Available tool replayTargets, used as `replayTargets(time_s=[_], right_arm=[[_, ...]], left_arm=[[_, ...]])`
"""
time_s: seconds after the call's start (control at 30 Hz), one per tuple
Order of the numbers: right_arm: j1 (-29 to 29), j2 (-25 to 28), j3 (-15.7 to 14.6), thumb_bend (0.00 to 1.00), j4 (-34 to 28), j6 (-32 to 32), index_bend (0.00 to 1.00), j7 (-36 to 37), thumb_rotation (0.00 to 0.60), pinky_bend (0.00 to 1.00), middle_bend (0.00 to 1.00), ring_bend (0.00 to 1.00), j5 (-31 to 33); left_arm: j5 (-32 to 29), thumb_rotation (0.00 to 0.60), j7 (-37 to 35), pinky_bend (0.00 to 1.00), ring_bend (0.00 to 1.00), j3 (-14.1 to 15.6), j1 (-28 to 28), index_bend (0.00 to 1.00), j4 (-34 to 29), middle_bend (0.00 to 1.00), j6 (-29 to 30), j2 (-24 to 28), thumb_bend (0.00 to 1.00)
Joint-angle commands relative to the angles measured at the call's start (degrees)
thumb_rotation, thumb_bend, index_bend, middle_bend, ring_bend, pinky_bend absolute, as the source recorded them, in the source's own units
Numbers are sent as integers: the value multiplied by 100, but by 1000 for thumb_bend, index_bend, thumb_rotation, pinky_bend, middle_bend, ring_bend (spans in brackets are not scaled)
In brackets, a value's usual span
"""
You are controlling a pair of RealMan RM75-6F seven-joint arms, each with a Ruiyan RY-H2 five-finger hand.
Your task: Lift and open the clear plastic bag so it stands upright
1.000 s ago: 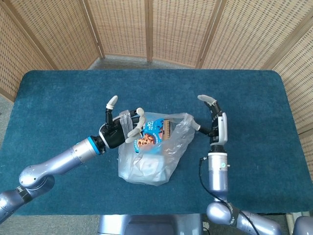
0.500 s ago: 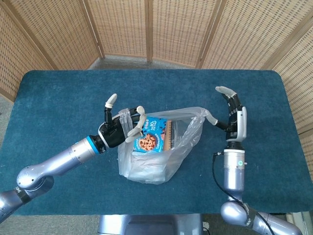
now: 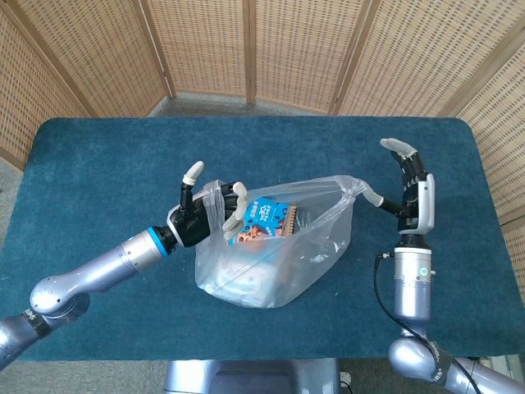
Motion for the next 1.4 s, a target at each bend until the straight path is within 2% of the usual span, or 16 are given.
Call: replayTargets(time_s=[0.03,0.2,0.37,0.5,0.67,0.9,1.07,1.17,1.4], right_arm=[[-10,62,20,62,-15,-14,263,45,557,97,260,134,33],[-28,185,22,63,-29,-32,262,107,556,94,259,133,59],[-58,280,-7,63,-30,-34,263,161,549,93,259,134,74],[-64,310,-46,62,-26,-36,263,181,550,93,259,134,61],[-67,341,-95,62,-11,-43,263,219,546,93,258,133,43],[-130,425,-123,63,-25,-16,263,317,547,92,258,132,48],[-183,458,-193,62,-13,0,263,365,546,93,257,131,45],[-194,468,-227,62,-24,12,263,383,547,93,256,131,13],[-174,502,-242,62,-47,45,263,375,545,92,256,129,-46]], left_arm=[[225,0,271,601,658,-19,-37,469,73,613,-78,29,178],[409,0,592,518,586,-49,-30,469,170,609,-147,-48,178],[313,0,713,438,499,-173,35,469,300,566,-406,-200,156],[272,0,838,367,389,-236,94,450,352,489,-535,-313,142],[251,0,1058,256,271,-276,184,369,398,392,-733,-450,139],[8,0,1186,238,251,-378,401,337,449,370,-956,-663,134],[-27,0,1272,158,186,-360,527,296,390,316,-854,-717,129],[84,0,1423,127,162,-341,549,288,359,291,-793,-700,122],[500,0,1968,120,145,-244,481,235,292,265,-730,-693,116]])
